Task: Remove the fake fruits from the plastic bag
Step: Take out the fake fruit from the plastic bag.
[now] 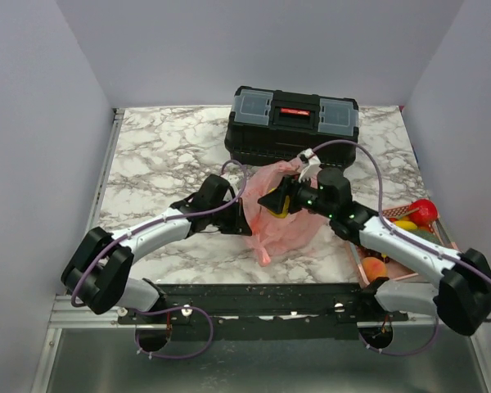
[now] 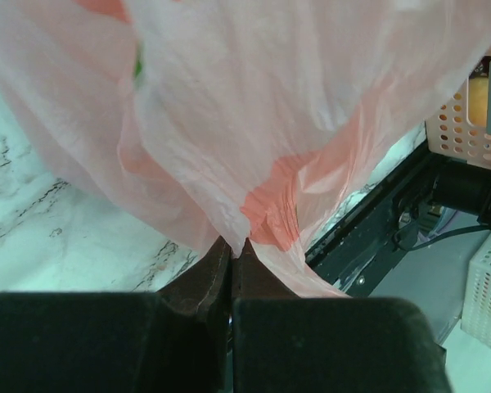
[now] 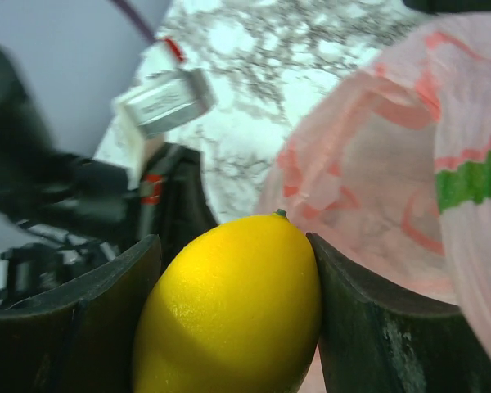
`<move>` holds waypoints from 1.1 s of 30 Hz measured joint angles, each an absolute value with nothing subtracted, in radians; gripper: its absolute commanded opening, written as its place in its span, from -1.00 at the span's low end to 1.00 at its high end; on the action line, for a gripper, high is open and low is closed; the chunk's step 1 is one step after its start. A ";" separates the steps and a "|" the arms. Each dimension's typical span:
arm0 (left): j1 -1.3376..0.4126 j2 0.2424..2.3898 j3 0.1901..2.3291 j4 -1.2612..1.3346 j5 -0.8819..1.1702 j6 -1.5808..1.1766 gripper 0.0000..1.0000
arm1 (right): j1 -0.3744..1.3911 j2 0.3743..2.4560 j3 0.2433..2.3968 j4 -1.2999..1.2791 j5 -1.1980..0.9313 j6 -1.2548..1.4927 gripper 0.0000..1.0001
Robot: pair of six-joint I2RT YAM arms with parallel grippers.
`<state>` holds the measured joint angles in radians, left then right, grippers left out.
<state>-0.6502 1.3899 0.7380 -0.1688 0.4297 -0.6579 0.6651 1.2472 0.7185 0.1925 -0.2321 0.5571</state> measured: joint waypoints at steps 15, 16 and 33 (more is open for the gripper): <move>-0.650 1.341 0.744 -0.211 0.400 -0.637 -1.00 | 0.665 0.956 0.710 0.007 -0.341 0.585 -0.78; -0.650 1.328 0.744 -0.211 0.400 -0.639 -1.00 | 0.665 0.977 0.687 0.023 -0.350 0.596 -0.78; -0.656 1.308 0.706 -0.160 0.422 -0.685 -1.00 | 0.673 1.366 0.540 0.180 -0.051 0.609 -0.58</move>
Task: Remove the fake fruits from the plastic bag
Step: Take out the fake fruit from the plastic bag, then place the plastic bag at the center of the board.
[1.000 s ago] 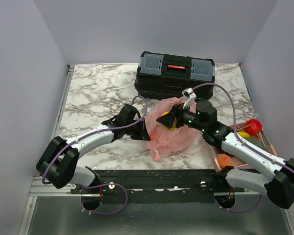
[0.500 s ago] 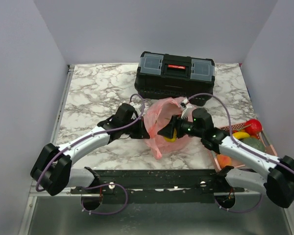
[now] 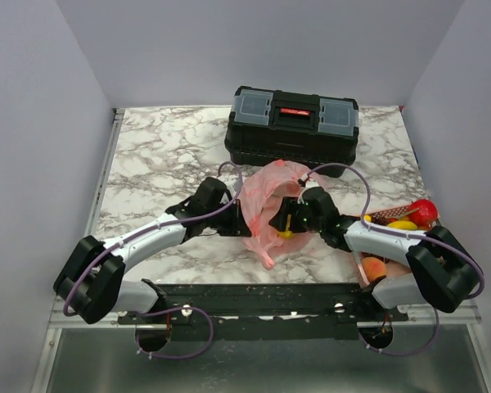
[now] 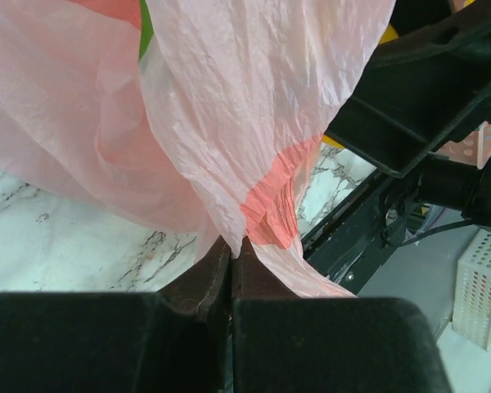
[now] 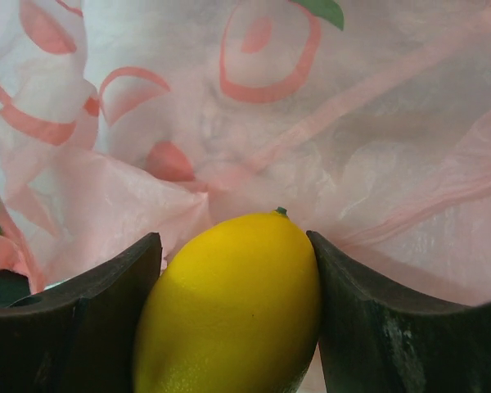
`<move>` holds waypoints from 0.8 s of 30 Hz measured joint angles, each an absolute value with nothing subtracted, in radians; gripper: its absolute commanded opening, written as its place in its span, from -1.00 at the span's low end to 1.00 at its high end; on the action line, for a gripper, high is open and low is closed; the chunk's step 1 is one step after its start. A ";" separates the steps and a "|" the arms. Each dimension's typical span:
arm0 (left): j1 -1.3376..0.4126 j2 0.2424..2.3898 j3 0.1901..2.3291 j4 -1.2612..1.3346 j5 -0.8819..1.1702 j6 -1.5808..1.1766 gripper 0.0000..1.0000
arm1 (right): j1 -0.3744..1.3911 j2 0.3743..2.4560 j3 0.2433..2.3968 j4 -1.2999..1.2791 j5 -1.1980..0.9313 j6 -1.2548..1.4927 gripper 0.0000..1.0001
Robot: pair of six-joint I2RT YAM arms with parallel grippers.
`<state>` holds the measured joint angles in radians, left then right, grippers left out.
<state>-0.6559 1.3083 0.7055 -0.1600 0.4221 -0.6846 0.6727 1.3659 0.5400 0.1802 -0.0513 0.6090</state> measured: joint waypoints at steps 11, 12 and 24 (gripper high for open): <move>-0.661 1.354 0.701 -0.159 0.422 -0.691 -1.00 | 0.692 1.196 0.589 0.174 -0.268 0.689 -0.61; -0.661 1.355 0.711 -0.164 0.421 -0.690 -1.00 | 0.693 1.171 0.590 0.173 -0.297 0.698 -0.62; -0.661 1.337 0.777 -0.216 0.357 -0.653 -0.42 | 0.696 0.807 0.794 -0.181 -0.060 0.647 -0.93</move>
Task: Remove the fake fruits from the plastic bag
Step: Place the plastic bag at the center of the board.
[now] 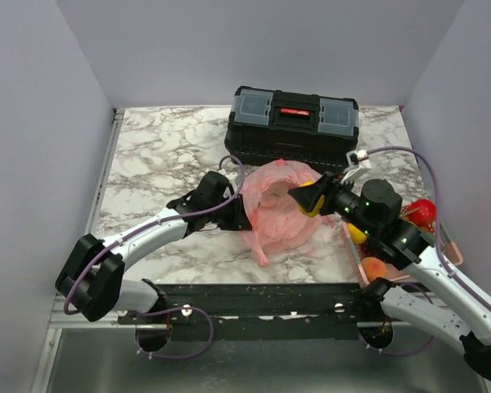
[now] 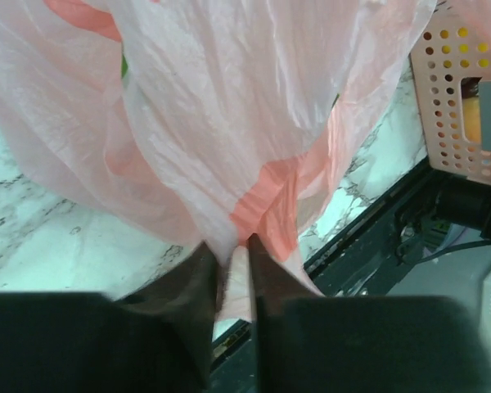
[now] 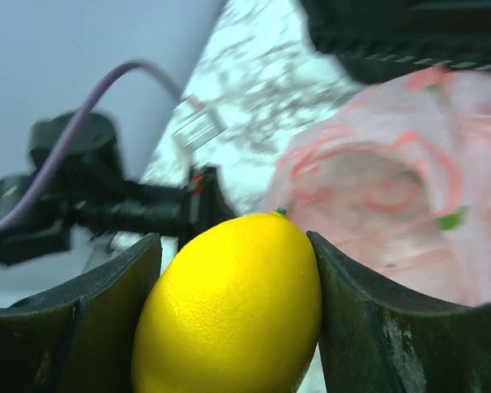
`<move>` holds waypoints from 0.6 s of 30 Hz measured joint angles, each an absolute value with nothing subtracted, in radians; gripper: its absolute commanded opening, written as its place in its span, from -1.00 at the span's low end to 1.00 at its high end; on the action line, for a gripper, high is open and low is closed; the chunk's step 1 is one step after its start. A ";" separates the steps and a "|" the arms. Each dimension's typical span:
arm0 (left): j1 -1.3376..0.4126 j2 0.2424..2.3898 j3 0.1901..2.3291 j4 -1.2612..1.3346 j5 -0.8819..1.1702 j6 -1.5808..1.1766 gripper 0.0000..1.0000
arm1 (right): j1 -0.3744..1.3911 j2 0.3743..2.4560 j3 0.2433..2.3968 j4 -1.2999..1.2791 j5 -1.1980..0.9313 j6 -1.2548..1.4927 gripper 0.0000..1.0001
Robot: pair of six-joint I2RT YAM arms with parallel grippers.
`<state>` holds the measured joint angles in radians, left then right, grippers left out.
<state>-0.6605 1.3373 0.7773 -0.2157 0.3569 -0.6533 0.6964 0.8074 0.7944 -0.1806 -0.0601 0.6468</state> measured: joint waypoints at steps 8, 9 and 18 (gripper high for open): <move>-0.661 1.246 0.777 -0.269 0.327 -0.632 0.29 | 0.696 0.751 0.800 -0.381 0.389 0.639 -0.99; -0.661 1.231 0.777 -0.278 0.321 -0.628 0.30 | 0.696 0.748 0.797 -0.408 0.438 0.655 -0.99; -0.659 1.067 0.812 -0.395 0.231 -0.579 0.40 | 0.679 0.818 0.796 -0.665 0.767 0.917 -0.99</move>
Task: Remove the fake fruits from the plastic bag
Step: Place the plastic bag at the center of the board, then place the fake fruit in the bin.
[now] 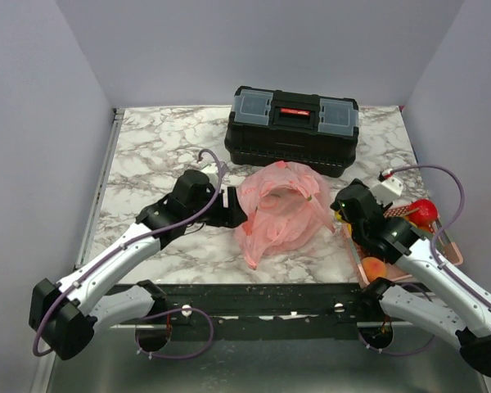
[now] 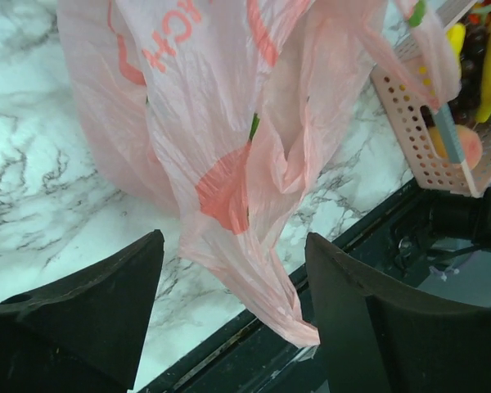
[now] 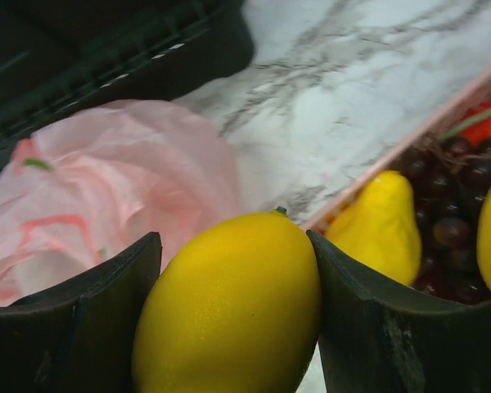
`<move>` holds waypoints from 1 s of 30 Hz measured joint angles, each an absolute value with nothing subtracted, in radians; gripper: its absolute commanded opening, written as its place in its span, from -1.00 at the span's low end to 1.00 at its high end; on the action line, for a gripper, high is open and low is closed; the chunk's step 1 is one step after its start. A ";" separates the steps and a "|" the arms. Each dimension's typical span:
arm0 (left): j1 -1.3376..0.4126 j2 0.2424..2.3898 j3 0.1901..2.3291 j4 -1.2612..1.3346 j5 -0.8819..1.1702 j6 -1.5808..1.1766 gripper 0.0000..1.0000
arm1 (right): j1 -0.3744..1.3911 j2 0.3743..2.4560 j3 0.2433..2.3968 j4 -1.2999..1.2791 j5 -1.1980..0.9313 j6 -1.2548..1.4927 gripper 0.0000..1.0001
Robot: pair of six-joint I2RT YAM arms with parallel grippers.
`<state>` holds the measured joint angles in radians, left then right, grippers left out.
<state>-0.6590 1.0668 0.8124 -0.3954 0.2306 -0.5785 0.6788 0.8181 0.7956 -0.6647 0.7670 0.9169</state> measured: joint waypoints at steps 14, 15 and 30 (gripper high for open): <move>-0.656 0.797 0.849 -0.493 0.142 -0.519 0.44 | 0.470 0.923 0.774 -1.063 0.792 1.364 -0.99; -0.656 0.784 0.849 -0.498 0.142 -0.516 0.44 | 0.452 0.944 0.763 -1.066 0.776 1.374 -0.99; -0.656 0.654 0.835 -0.511 0.138 -0.441 0.54 | 0.424 0.960 0.720 -1.207 0.689 1.507 -0.43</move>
